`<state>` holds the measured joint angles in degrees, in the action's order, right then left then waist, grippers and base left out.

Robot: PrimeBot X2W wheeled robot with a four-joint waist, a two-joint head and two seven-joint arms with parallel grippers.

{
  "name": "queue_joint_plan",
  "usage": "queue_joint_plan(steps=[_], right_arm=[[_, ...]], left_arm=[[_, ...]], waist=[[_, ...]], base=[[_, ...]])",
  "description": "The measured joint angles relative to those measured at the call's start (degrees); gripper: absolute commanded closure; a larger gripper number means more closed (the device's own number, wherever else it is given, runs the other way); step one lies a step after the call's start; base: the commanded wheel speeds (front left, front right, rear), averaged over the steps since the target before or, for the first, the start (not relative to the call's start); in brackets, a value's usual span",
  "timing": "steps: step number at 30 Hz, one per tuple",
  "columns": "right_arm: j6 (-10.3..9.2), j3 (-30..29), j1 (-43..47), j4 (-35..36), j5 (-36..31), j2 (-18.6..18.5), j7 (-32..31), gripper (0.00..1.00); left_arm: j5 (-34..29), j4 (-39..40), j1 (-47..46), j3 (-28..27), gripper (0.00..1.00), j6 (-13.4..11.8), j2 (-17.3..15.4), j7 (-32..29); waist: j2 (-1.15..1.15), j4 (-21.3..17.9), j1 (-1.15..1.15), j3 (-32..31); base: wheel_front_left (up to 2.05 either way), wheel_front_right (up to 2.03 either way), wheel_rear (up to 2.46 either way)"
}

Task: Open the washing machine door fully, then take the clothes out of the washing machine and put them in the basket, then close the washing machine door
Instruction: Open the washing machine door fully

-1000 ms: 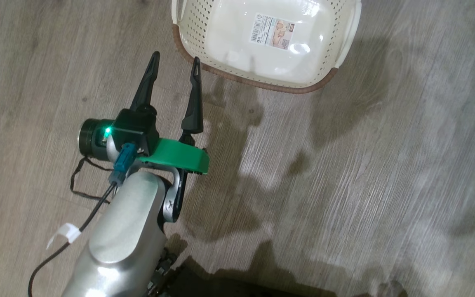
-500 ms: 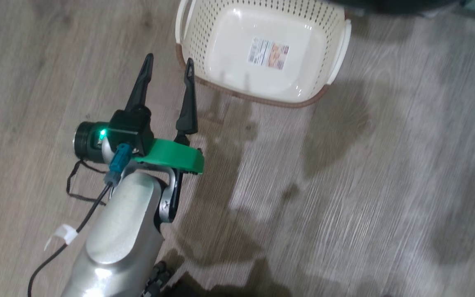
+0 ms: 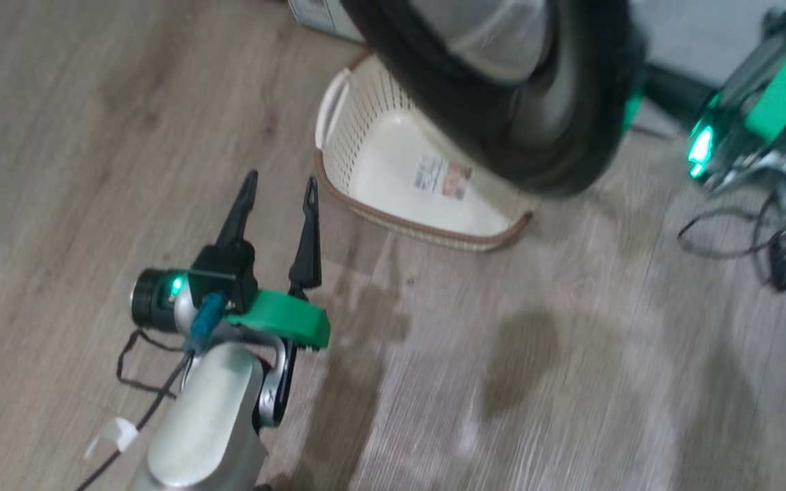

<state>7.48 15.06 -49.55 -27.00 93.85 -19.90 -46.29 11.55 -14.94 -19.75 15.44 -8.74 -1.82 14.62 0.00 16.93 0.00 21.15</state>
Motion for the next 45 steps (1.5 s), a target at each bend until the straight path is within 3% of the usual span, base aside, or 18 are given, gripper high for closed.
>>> queue_joint_plan(steps=[24,35,36,38,39,40,45], right_arm=[[0.0,2.5,13.3,-2.3,-1.1,13.4,-0.1,1.0],[0.0,1.7,13.8,-4.4,-1.1,15.8,5.2,1.0],[0.0,1.5,14.1,-4.4,-1.1,15.8,5.7,0.87],[0.0,0.9,14.9,-4.6,-1.1,15.8,6.6,0.49],[0.0,0.7,15.5,-4.6,-1.1,15.8,7.0,0.04],[0.0,0.2,16.1,-4.8,-1.0,15.9,7.3,0.0],[0.0,-2.2,19.5,-4.1,-1.5,15.9,10.2,0.0]], left_arm=[[-1.5,-2.7,8.0,-0.1,0.0,1.7,-0.3,0.0],[-2.5,-2.8,9.3,-3.1,0.0,2.5,-0.4,0.0],[-2.6,-2.8,9.3,-3.7,0.0,2.6,-0.4,0.0],[-3.1,-2.8,9.7,-4.6,0.0,2.8,-0.4,0.0],[-3.1,-2.9,10.1,-5.1,0.0,3.1,-0.4,0.0],[-3.1,-2.9,10.5,-5.6,0.0,3.6,-0.4,0.0],[-4.0,-3.1,11.9,-9.4,0.0,5.4,-0.5,0.0]], waist=[[0.0,9.0,0.0,-13.3],[0.0,8.4,0.0,-15.8],[0.0,8.1,0.0,-16.0],[0.0,7.3,0.0,-16.5],[0.0,6.9,0.0,-16.8],[0.0,6.5,0.0,-17.1],[0.0,3.7,0.0,-18.6]], base=[[0.0,0.0,0.0],[0.0,0.0,0.0],[0.0,0.0,0.0],[0.0,0.0,0.0],[0.0,0.0,0.0],[0.0,0.0,0.0],[0.0,0.0,0.0]])
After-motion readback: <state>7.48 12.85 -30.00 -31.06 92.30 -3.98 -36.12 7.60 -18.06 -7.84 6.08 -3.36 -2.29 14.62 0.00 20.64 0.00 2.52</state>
